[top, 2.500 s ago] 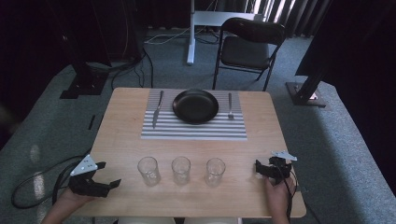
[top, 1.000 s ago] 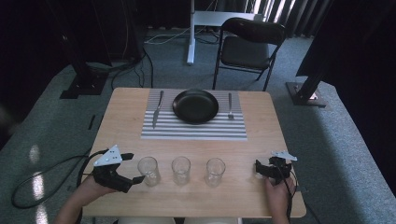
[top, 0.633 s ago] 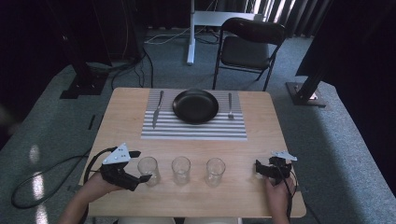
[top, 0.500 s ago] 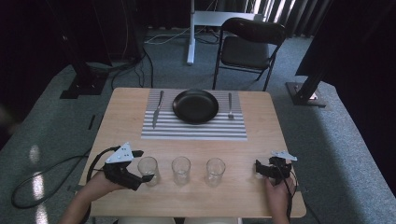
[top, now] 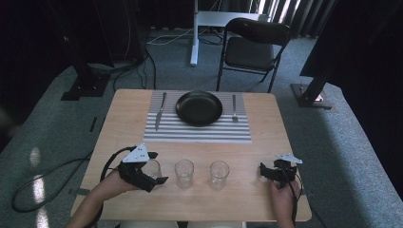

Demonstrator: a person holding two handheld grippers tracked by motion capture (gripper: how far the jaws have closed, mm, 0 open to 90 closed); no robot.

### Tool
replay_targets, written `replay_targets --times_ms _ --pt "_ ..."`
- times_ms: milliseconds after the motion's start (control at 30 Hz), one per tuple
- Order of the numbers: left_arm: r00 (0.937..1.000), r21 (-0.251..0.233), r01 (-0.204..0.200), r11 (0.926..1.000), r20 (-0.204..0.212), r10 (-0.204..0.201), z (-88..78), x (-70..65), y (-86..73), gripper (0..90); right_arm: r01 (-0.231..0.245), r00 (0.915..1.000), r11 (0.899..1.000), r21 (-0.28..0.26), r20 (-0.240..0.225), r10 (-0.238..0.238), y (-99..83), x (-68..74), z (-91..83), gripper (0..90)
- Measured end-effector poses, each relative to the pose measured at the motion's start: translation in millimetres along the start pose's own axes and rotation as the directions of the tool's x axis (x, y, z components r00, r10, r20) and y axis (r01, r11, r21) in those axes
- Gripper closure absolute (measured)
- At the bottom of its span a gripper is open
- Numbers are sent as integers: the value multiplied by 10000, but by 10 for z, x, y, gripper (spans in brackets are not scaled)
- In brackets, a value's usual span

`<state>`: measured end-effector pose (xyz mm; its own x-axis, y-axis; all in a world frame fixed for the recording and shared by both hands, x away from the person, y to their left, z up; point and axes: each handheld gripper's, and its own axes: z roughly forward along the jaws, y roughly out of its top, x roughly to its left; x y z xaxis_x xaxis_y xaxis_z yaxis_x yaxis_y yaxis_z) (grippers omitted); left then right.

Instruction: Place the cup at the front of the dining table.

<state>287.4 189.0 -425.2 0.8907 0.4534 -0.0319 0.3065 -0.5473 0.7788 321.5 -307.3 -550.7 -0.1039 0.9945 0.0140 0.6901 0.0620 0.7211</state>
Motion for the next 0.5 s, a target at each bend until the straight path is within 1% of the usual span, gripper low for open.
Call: replay_targets --times_ms 67,200,233,333,400,500 --pt "9999 51 27 10000 97 -28 38 -10 21 66 2 10000 10000 -2 3 -2 0 0 0 115" --pt "9999 155 -46 9999 133 44 97 -31 49 66 3 10000 10000 -1 2 -3 0 0 0 115" --pt "9998 238 -91 9997 154 87 135 -37 70 66 3 10000 10000 -2 2 -3 0 0 0 116" --pt "9995 236 -187 9995 260 181 189 -51 111 66 2 10000 10000 -2 4 -2 0 0 0 115" --pt "9989 159 -201 9997 427 194 228 -66 145 66 3 10000 10000 1 3 -3 0 0 0 115" --pt "9984 202 -321 9993 464 312 275 -90 185 66 3 10000 10000 0 3 -3 0 0 0 115"
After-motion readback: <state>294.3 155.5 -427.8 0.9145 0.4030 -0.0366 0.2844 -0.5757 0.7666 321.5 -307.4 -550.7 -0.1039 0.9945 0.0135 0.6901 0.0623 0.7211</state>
